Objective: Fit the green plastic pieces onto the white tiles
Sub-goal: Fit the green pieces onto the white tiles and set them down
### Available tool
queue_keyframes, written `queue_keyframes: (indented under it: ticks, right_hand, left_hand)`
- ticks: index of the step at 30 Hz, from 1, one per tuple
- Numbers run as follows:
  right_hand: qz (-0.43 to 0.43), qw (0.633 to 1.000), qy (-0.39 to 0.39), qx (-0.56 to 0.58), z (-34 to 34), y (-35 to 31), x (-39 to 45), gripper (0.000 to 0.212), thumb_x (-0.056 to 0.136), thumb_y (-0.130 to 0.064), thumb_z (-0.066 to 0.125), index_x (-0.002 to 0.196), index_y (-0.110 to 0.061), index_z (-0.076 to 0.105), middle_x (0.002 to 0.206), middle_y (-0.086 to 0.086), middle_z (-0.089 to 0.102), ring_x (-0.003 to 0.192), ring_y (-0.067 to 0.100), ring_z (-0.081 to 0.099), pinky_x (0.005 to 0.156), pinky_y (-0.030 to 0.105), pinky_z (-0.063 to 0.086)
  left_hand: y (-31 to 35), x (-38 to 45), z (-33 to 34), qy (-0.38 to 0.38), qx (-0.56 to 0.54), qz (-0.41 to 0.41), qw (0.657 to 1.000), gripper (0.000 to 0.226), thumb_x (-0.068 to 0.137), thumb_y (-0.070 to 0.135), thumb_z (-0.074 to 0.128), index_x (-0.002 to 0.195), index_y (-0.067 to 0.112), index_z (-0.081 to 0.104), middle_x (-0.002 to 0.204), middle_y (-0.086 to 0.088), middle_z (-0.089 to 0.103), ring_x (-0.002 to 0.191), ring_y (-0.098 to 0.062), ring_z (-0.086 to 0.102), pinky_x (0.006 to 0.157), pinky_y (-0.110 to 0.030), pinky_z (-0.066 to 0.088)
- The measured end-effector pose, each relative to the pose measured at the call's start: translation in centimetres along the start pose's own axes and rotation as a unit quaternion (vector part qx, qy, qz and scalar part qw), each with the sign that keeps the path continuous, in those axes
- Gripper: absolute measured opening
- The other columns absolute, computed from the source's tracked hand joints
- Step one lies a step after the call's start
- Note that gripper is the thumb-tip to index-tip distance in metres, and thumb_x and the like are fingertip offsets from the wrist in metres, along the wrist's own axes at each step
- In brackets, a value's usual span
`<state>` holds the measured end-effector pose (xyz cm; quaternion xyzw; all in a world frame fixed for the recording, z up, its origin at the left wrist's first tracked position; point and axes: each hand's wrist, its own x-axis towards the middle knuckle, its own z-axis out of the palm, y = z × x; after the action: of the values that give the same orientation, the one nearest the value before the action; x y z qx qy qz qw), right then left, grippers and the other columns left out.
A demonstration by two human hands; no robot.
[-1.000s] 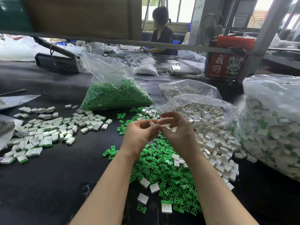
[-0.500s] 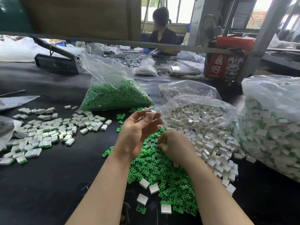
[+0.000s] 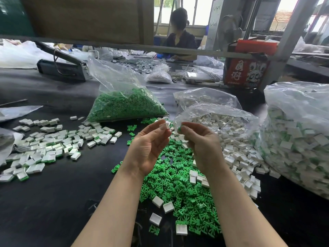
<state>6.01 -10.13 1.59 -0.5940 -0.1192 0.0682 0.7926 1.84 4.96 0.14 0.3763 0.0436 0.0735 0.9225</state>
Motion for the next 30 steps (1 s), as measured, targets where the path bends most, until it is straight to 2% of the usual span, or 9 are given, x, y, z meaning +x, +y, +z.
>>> queue_keyframes:
  ticks: [4,7,11,16,19,25,30]
  right_hand:
    - [0.0,0.999,0.005,0.04,0.45,-0.03,0.11,0.013,0.08,-0.007,0.073,0.092,-0.007,0.072,0.084,0.009,0.07,0.066,0.011,0.054,0.062,0.025,0.04]
    - [-0.006,0.999,0.013,0.052,0.57,0.05,0.19,0.013,0.078,-0.009,0.075,0.091,-0.007,0.072,0.084,0.009,0.07,0.066,0.01,0.055,0.063,0.026,0.04]
    - [-0.022,0.999,0.016,0.034,0.55,0.21,0.27,0.01,0.08,-0.008,0.075,0.089,-0.008,0.073,0.071,-0.003,0.068,0.059,0.005,0.054,0.058,0.021,0.041]
    - [-0.058,0.998,0.016,0.026,0.6,0.24,0.31,0.009,0.082,-0.006,0.074,0.09,-0.005,0.071,0.066,-0.009,0.067,0.058,-0.002,0.058,0.056,0.012,0.045]
    - [-0.068,0.997,0.021,0.019,0.66,0.28,0.35,0.007,0.082,-0.005,0.074,0.088,-0.006,0.071,0.067,-0.01,0.068,0.058,-0.002,0.059,0.056,0.012,0.045]
    - [-0.096,0.995,0.017,-0.01,0.57,0.36,0.41,0.005,0.083,-0.005,0.073,0.085,-0.009,0.071,0.068,-0.01,0.069,0.061,-0.002,0.06,0.058,0.011,0.046]
    - [-0.119,0.992,0.006,-0.036,0.72,0.3,0.31,0.006,0.081,-0.004,0.074,0.086,-0.005,0.071,0.074,-0.003,0.071,0.069,0.004,0.065,0.064,0.014,0.049]
  left_hand:
    - [-0.12,-0.09,0.35,0.013,0.036,0.002,0.999,0.024,0.07,0.014,0.074,0.094,0.012,0.074,0.094,-0.01,0.076,0.082,-0.016,0.074,0.061,-0.022,0.057]
    - [-0.12,-0.22,0.62,0.013,0.054,0.004,0.998,0.04,0.06,0.018,0.081,0.098,0.009,0.071,0.092,-0.008,0.075,0.078,-0.013,0.073,0.06,-0.02,0.056]
    - [-0.18,-0.28,0.75,0.023,0.087,0.017,0.996,0.043,0.05,0.024,0.086,0.09,0.012,0.075,0.088,-0.007,0.075,0.074,-0.012,0.071,0.059,-0.019,0.055]
    - [-0.28,-0.36,0.93,0.02,0.163,0.057,0.985,0.034,0.056,0.027,0.085,0.087,0.014,0.076,0.085,-0.006,0.075,0.076,-0.014,0.071,0.061,-0.018,0.053]
    - [-0.38,-0.41,0.88,0.026,0.207,0.078,0.975,0.029,0.063,0.026,0.083,0.088,0.014,0.076,0.083,-0.006,0.074,0.075,-0.014,0.07,0.061,-0.018,0.052]
    - [-0.51,-0.4,0.95,0.029,0.234,0.101,0.966,0.026,0.064,0.026,0.083,0.085,0.014,0.076,0.081,-0.006,0.075,0.074,-0.015,0.071,0.06,-0.018,0.052]
    - [-0.55,-0.33,0.89,0.036,0.227,0.117,0.966,0.029,0.065,0.026,0.083,0.088,0.011,0.075,0.079,-0.006,0.074,0.073,-0.016,0.071,0.06,-0.019,0.052]
